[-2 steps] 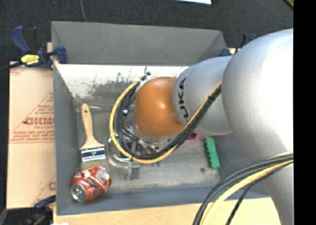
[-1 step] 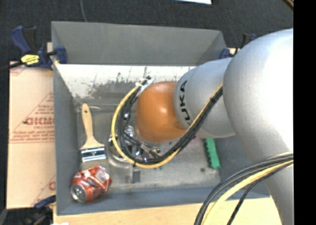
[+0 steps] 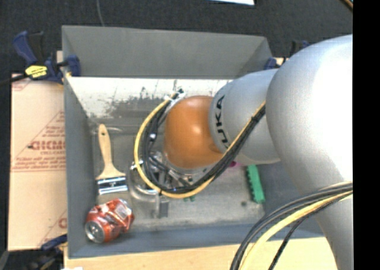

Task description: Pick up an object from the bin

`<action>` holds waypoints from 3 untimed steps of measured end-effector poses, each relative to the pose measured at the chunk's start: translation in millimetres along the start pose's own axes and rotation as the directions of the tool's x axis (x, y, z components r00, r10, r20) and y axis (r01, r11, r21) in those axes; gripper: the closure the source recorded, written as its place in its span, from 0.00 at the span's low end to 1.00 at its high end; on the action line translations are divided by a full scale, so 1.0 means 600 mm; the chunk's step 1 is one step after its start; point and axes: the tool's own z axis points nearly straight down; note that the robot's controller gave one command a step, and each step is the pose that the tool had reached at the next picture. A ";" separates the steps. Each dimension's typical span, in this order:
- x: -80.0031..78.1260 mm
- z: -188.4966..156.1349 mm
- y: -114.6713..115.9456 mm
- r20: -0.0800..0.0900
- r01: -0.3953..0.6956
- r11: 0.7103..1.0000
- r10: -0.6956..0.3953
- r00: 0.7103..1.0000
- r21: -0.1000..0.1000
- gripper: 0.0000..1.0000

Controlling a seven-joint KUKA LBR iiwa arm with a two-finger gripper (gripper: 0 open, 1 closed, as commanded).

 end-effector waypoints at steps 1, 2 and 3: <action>-0.005 -0.005 -0.018 0.010 0.304 0.953 -0.304 0.953 0.001 0.00; -0.003 -0.003 -0.004 0.005 0.025 1.000 -0.025 1.000 -0.001 1.00; -0.003 -0.003 -0.004 0.005 0.024 1.000 -0.024 1.000 -0.001 1.00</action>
Offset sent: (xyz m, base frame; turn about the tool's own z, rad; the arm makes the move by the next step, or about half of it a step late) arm 0.0007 -0.0019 0.0006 -0.0256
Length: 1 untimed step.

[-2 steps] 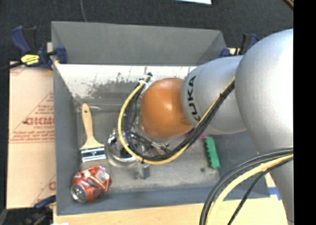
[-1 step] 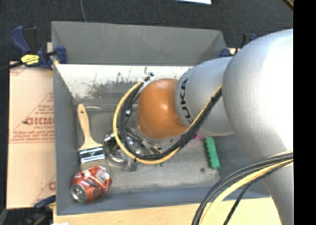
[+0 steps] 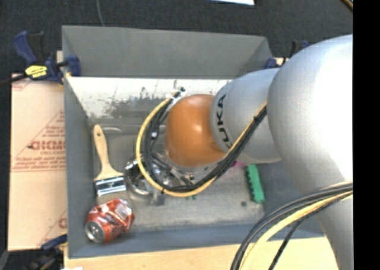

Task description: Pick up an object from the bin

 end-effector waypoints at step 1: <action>0.005 -0.040 0.000 -0.009 -0.001 1.000 0.001 1.000 0.001 1.00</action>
Offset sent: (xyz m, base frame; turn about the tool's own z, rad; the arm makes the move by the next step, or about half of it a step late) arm -0.0025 -0.0005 0.0457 0.0007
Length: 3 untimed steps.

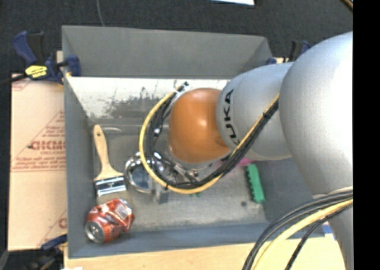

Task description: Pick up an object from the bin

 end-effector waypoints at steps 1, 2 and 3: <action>-0.005 -0.055 0.000 0.011 -0.001 1.000 0.001 1.000 0.000 1.00; -0.006 -0.070 -0.001 0.011 -0.003 1.000 0.003 1.000 0.000 1.00; -0.007 -0.076 -0.001 0.016 -0.005 1.000 0.005 1.000 0.000 1.00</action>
Offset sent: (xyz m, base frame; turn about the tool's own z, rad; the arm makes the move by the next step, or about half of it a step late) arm 0.0018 0.0001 0.0453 0.0008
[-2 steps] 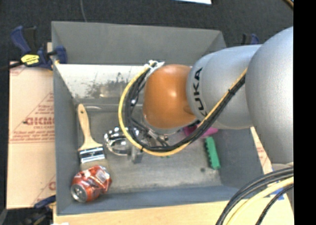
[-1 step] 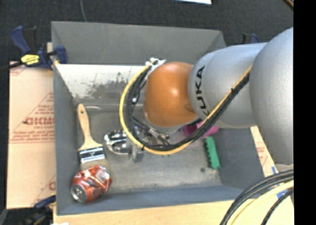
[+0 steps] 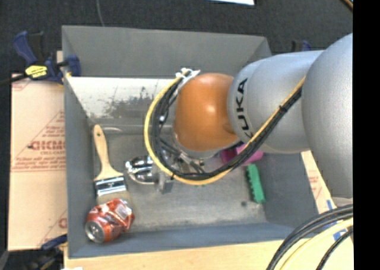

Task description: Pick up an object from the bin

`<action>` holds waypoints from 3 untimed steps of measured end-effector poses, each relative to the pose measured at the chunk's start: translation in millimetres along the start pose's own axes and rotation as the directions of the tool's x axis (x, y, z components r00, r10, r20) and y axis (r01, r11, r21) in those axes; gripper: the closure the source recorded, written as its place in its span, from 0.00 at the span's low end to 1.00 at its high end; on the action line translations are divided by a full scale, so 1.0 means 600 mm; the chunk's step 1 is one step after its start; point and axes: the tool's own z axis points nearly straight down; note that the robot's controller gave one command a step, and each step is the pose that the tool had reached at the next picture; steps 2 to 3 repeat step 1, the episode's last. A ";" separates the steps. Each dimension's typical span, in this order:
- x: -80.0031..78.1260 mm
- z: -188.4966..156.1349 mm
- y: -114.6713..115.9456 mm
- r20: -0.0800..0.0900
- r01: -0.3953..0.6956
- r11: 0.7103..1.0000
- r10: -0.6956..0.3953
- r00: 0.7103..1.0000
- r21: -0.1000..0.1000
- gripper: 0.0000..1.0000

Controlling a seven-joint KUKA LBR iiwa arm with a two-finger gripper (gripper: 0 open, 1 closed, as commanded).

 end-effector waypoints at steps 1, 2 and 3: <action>-0.001 -0.006 0.000 0.001 -0.001 1.000 0.001 1.000 0.000 1.00; -0.001 -0.006 0.000 0.001 -0.001 1.000 0.001 1.000 0.000 1.00; -0.001 -0.006 0.000 0.001 -0.001 1.000 0.001 1.000 0.000 1.00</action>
Offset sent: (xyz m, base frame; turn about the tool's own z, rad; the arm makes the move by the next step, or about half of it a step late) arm 0.0005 0.0002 0.0138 0.0005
